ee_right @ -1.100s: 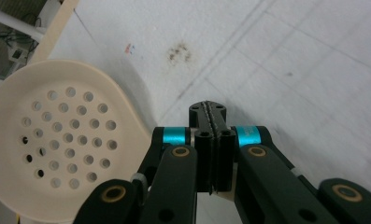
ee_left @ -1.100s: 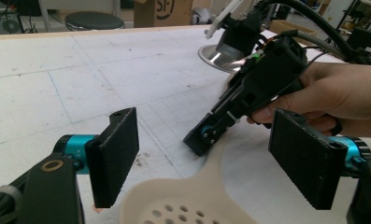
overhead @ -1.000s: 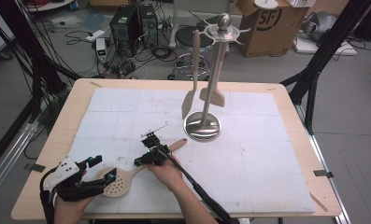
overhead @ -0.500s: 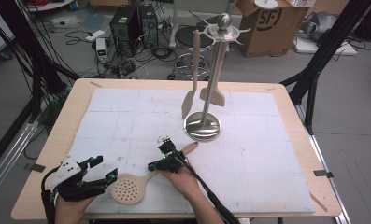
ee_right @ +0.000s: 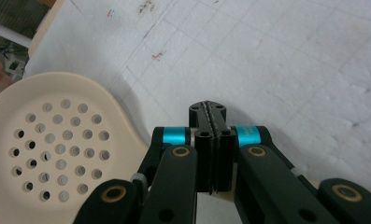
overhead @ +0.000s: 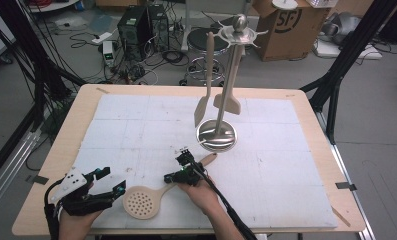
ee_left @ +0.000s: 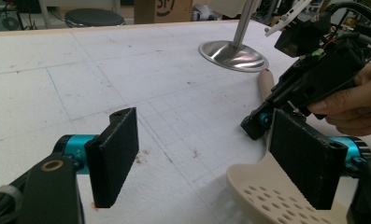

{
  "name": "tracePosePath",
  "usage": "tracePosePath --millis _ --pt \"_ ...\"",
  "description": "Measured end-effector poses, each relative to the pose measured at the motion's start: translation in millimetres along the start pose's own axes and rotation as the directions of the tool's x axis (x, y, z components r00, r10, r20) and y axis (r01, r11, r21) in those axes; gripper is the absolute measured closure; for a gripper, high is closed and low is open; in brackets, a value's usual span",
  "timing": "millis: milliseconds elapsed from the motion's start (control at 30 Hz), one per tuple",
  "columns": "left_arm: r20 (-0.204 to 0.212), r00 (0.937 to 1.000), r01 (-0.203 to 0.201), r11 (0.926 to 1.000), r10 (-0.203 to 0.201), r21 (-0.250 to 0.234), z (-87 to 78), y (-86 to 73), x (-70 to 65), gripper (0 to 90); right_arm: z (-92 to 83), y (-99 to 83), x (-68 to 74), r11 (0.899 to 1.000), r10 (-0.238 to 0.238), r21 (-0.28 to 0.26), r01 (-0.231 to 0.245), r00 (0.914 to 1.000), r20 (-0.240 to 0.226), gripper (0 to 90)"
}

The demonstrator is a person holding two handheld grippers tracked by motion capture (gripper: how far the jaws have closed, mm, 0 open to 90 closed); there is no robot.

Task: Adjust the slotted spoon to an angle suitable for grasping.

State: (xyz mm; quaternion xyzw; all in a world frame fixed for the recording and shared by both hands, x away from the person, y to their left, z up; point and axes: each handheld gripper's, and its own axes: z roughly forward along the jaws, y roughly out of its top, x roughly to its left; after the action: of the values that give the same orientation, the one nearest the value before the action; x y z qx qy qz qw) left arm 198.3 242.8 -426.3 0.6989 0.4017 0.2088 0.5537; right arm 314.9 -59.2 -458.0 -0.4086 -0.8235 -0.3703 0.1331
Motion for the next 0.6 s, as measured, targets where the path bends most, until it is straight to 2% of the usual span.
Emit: tracePosePath --millis 367,600 --pt "0.003 1.0000 0.002 1.0000 -0.002 0.000 0.6 0.0 -0.8 25.0 -4.6 -3.6 -1.2 1.000 0.004 -0.014 -0.003 0.9997 0.022 90.0" --pt "0.001 1.0000 -0.004 1.0000 0.004 0.007 1.5 -0.1 -0.3 25.0 -5.8 -4.0 -3.0 1.000 0.001 -0.029 -0.001 0.9999 0.010 89.9"
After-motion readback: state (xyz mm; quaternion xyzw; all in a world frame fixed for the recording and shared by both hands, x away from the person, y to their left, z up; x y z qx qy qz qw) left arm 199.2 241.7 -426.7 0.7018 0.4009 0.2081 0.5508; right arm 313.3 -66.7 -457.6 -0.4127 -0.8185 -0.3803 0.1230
